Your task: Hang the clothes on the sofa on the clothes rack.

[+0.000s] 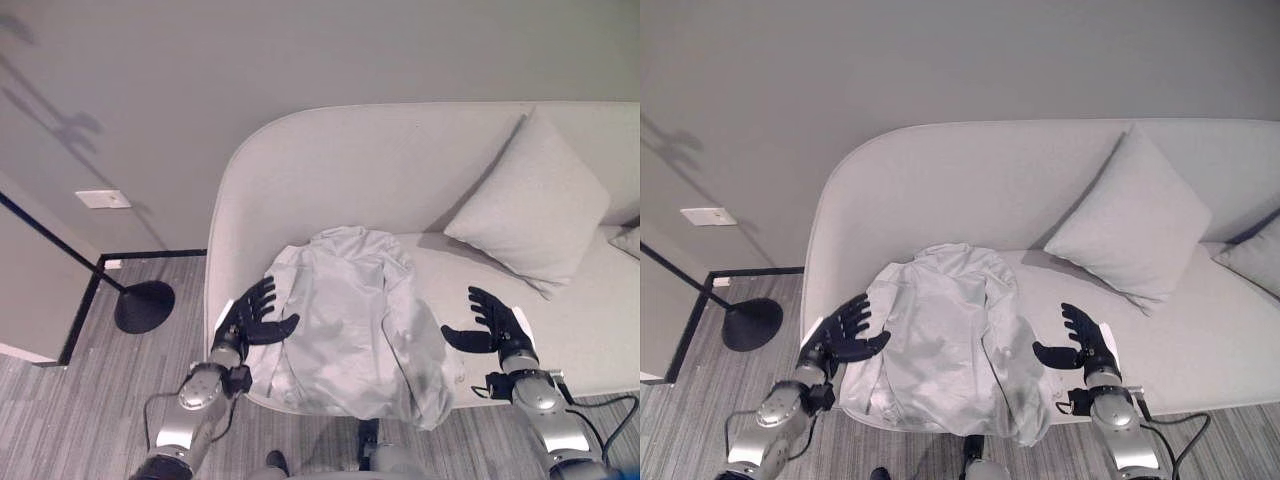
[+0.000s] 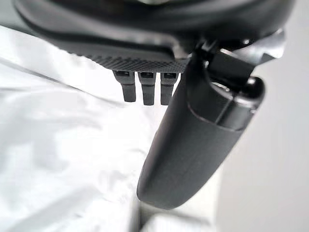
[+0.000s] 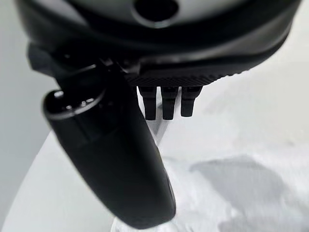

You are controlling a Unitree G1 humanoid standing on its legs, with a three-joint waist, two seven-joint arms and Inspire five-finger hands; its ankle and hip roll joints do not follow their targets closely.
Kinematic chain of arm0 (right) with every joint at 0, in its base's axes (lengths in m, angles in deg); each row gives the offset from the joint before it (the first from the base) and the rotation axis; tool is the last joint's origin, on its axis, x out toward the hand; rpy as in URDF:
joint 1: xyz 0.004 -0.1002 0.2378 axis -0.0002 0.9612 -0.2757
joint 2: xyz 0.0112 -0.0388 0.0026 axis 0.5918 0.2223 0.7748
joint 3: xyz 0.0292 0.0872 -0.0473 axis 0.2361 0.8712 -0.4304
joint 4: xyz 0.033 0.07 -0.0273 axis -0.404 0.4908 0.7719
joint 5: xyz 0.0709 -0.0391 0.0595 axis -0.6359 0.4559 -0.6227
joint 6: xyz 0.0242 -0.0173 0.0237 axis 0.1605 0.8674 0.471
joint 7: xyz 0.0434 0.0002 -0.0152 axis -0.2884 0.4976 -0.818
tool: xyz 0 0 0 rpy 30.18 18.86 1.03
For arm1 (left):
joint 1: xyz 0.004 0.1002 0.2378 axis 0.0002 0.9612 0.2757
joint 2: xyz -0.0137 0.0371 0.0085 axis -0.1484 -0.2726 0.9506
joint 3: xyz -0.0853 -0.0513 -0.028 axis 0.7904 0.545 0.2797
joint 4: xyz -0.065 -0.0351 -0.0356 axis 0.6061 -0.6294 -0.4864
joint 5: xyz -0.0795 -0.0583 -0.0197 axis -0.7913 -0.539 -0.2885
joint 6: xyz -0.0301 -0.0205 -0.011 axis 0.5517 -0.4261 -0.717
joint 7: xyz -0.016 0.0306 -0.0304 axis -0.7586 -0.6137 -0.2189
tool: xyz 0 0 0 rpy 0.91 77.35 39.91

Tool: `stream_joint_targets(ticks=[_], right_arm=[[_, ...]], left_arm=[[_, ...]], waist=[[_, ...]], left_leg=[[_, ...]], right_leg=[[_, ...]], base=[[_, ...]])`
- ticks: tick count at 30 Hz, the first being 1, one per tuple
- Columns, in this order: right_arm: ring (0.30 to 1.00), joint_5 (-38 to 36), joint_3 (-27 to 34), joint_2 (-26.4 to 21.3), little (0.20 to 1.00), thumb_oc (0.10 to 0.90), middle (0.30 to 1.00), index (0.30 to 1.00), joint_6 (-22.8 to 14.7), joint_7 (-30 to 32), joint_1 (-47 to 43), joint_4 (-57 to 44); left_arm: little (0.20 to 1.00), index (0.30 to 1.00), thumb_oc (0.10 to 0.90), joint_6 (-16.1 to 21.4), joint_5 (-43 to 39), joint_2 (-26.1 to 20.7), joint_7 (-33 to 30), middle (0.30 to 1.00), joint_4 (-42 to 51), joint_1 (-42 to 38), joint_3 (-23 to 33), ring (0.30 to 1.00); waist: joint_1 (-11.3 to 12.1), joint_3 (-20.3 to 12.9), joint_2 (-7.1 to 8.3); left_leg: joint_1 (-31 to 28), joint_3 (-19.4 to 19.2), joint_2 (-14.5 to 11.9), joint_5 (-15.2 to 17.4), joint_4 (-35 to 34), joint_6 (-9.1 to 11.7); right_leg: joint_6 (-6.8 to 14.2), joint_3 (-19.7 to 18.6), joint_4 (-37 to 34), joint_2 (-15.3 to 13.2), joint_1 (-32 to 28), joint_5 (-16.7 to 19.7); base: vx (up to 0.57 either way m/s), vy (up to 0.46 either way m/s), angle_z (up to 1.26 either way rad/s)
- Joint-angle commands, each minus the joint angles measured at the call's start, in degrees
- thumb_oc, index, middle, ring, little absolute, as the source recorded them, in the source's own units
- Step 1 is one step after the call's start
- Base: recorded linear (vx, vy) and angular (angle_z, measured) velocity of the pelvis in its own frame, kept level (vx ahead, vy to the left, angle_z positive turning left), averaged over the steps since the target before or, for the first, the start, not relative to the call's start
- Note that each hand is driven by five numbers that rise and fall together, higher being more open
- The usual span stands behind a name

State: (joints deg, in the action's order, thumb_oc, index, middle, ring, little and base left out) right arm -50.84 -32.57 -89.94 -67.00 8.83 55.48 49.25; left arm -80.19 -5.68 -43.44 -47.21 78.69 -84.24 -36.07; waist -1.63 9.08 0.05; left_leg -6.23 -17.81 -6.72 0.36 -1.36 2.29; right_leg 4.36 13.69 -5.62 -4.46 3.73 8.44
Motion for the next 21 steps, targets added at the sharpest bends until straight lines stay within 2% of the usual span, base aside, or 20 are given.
stream_joint_targets(ticks=[1,2,3,4,6,7,9,10,12,16,19,21], right_arm=[[0.900,-2.35,-1.51,-2.76,0.900,0.800,0.900,0.900,-6.15,-1.55,-8.01,-4.21],[0.900,-2.37,-1.44,-3.13,0.900,0.800,0.900,0.900,-6.10,-1.75,-8.50,-4.38],[0.900,-2.17,-1.78,-3.60,0.900,0.800,0.900,0.900,-5.96,-1.63,-9.21,-3.93],[0.900,-2.03,-2.20,-3.88,0.900,0.800,0.900,0.900,-5.91,-1.24,-10.25,-3.39],[0.900,-1.40,-3.19,-4.60,0.900,0.800,0.900,0.900,-5.86,-0.70,-13.21,-2.24],[0.900,-1.83,-3.58,-4.50,0.900,0.800,0.900,0.900,-6.01,-0.08,-15.19,-1.61],[0.900,-2.22,-4.73,-4.39,0.900,0.800,0.900,0.900,-6.19,0.24,-17.95,-1.30],[0.900,-2.24,-4.77,-4.38,0.900,0.800,0.900,0.900,-6.22,0.25,-18.10,-1.20],[0.900,-2.54,-8.31,-4.28,0.900,0.800,0.900,0.900,-6.02,1.58,-25.52,1.79],[0.900,-3.42,-11.29,-4.34,0.900,0.800,0.900,0.900,-5.73,3.26,-33.36,5.33],[0.900,-6.33,-15.72,-5.56,0.900,0.800,0.900,0.900,-5.83,5.56,-45.47,12.80],[0.900,-7.84,-17.98,-6.51,0.900,0.800,0.900,0.900,-5.85,6.91,-53.42,17.63]], left_arm=[[0.900,0.900,0.800,8.51,4.41,-2.05,-3.05,0.900,1.59,-9.37,1.30,0.900],[0.900,0.900,0.800,8.77,5.55,-2.14,-3.67,0.900,1.76,-10.62,1.56,0.900],[0.900,0.900,0.800,8.92,6.38,-2.38,-4.38,0.900,1.66,-11.75,1.51,0.900],[0.900,0.900,0.800,8.94,6.56,-2.60,-4.79,0.900,1.42,-12.67,1.25,0.900],[0.900,0.900,0.800,9.19,7.12,-3.19,-4.74,0.900,0.71,-15.74,0.03,0.900],[0.900,0.900,0.800,9.37,9.04,-4.11,-5.41,0.900,-0.34,-18.20,-1.46,0.900],[0.900,0.900,0.800,9.13,11.41,-5.27,-5.49,0.900,-1.51,-20.65,-3.00,0.900],[0.900,0.900,0.800,9.16,11.42,-5.28,-5.50,0.900,-1.61,-20.78,-2.99,0.900],[0.900,0.900,0.800,8.80,13.93,-7.15,-6.23,0.900,-4.52,-26.09,-6.33,0.900],[0.900,0.900,0.800,8.67,13.88,-7.52,-7.18,0.900,-9.12,-31.54,-9.46,0.900],[0.900,0.900,0.800,8.60,13.02,-8.58,-8.13,0.900,-14.75,-40.01,-14.74,0.900],[0.900,0.900,0.800,8.46,15.88,-10.50,-8.78,0.900,-17.71,-45.87,-18.29,0.900]], waist=[[2.05,2.78,3.94],[1.45,2.54,3.79],[1.41,2.49,3.62],[1.51,2.47,3.51],[1.51,1.90,2.20],[1.12,1.80,1.32],[0.69,1.78,0.96],[0.76,1.80,0.99],[0.76,3.11,0.83],[0.99,5.17,0.94],[1.04,7.96,1.25],[1.04,9.22,1.51]], left_leg=[[6.51,8.92,0.79,2.13,11.90,3.46],[7.67,9.55,0.74,3.23,9.96,3.47],[8.39,9.86,0.45,2.86,7.77,3.45],[9.18,10.58,0.43,1.50,5.53,3.46],[8.02,10.74,-0.20,-0.79,-3.58,3.31],[8.80,10.60,-0.36,-1.39,-3.64,3.56],[9.36,9.96,0.19,-1.10,-3.64,3.45],[9.41,9.87,0.20,-1.09,-3.64,3.44],[9.92,8.44,0.92,-1.05,-3.64,3.07],[11.50,7.62,1.41,-1.33,-3.64,2.82],[15.23,7.83,1.85,-2.46,-3.64,2.84],[17.84,7.88,1.90,-3.32,-3.64,3.00]], right_leg=[[1.25,-0.07,0.62,-3.76,-6.44,-4.55],[1.53,0.92,0.62,-4.11,-6.31,-4.97],[1.83,1.34,0.62,-4.45,-6.16,-4.94],[2.03,1.37,0.62,-4.49,-5.87,-4.80],[2.84,1.08,0.62,-4.08,-4.94,-5.02],[3.21,0.73,0.62,-4.23,-4.07,-4.86],[3.35,-0.48,0.62,-4.54,-2.70,-4.10],[3.36,-0.58,0.62,-4.55,-2.60,-4.08],[4.06,-2.27,0.62,-5.32,0.13,-2.45],[4.55,-3.34,0.62,-5.98,3.15,-0.99],[4.79,-4.12,0.62,-6.63,7.43,0.81],[5.00,-4.70,0.62,-6.74,10.11,1.88]], base=[[-0.07,-0.067,0.00],[-0.02,0.019,0.14],[0.04,0.076,0.28],[0.05,0.112,0.42],[0.06,0.175,0.25],[0.04,0.150,0.04],[0.00,0.134,-0.27],[-0.02,0.141,-0.32],[-0.09,0.125,-0.38],[-0.11,0.083,-0.32],[-0.14,0.033,-0.02],[-0.12,0.050,0.03]])
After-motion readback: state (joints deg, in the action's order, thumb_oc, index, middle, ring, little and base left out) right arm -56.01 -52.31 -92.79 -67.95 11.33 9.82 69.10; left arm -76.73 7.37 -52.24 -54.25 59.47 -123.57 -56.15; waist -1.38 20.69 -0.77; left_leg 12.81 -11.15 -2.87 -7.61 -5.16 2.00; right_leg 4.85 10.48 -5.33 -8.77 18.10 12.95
